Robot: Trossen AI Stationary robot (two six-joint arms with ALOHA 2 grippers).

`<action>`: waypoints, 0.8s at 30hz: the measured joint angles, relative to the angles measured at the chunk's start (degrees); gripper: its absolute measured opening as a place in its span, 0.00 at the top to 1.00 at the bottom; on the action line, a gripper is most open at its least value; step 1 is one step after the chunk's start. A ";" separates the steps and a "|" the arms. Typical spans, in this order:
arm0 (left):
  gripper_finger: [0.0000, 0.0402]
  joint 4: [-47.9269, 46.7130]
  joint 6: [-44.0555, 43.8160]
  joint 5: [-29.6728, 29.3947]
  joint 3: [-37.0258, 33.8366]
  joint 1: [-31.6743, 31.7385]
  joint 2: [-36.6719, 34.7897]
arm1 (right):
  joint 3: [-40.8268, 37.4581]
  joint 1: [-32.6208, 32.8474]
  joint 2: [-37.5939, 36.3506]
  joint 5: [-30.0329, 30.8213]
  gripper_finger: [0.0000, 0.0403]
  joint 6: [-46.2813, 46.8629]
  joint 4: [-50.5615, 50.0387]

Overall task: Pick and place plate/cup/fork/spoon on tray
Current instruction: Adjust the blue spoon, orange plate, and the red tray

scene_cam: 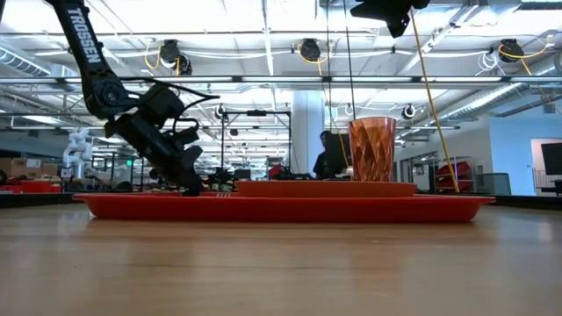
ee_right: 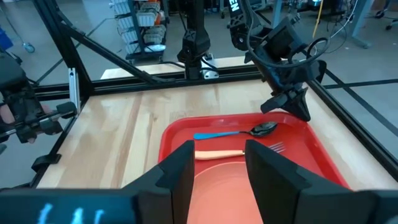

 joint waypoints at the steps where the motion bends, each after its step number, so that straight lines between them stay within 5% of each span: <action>1: 0.96 -0.22 0.10 0.24 0.01 0.00 -0.01 | 0.00 0.00 0.00 0.00 0.66 0.00 0.00; 24: 0.96 1.80 0.93 1.61 -0.29 0.10 -0.60 | 0.00 0.00 0.00 0.31 0.66 -1.31 0.00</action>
